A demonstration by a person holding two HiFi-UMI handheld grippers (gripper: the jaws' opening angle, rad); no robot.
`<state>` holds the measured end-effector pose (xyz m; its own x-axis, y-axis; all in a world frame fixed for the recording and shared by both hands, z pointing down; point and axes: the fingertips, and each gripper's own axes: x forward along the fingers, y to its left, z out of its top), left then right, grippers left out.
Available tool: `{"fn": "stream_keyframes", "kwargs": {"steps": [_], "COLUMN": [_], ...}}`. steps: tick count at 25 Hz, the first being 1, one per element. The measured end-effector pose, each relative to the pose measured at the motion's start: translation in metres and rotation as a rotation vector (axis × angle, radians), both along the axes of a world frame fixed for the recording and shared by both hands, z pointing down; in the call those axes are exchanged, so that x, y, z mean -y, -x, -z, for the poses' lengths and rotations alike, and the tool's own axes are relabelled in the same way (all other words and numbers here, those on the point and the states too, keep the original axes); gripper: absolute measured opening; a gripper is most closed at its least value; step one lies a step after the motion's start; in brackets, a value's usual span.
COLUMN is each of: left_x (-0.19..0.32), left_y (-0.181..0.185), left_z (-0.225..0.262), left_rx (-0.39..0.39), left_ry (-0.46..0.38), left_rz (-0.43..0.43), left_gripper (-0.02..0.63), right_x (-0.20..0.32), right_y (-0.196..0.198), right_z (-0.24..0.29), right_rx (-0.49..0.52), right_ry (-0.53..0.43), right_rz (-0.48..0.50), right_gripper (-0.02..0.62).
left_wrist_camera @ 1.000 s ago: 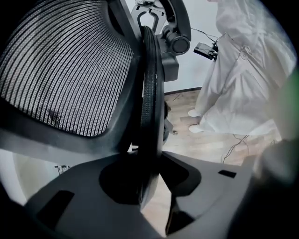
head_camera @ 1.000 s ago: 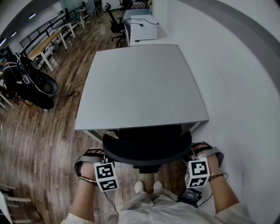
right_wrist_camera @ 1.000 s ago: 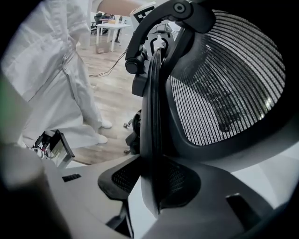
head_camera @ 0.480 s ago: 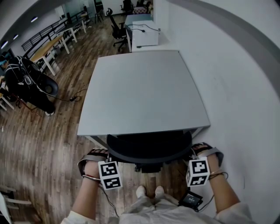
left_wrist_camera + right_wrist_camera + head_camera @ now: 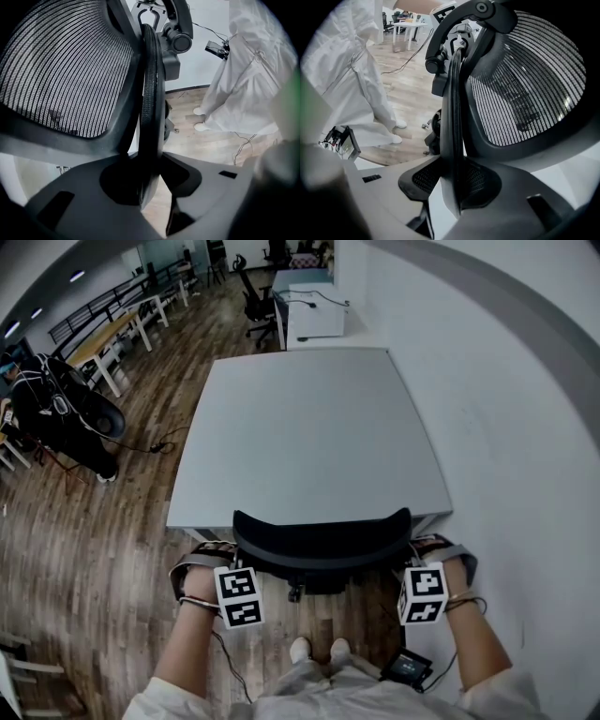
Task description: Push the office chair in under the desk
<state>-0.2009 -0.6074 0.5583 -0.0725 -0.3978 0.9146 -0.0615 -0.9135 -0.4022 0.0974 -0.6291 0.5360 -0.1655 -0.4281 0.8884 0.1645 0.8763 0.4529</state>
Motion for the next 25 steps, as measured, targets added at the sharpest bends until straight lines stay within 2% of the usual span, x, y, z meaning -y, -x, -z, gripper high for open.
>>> {"fn": "stream_keyframes", "kwargs": {"steps": [18, 25], "left_x": [0.054, 0.058], "left_y": [0.013, 0.011], "left_z": [-0.003, -0.002], "left_rx": [0.031, 0.035], "left_ry": [-0.026, -0.005], "left_rz": [0.019, 0.022], "left_gripper": [0.117, 0.114], "right_x": [0.053, 0.062], "right_y": [0.016, 0.014], "right_z": [0.003, 0.005], "right_rx": [0.01, -0.011], "right_ry": [-0.023, -0.01], "right_rz": [0.005, 0.006], "right_gripper": [0.14, 0.14]}}
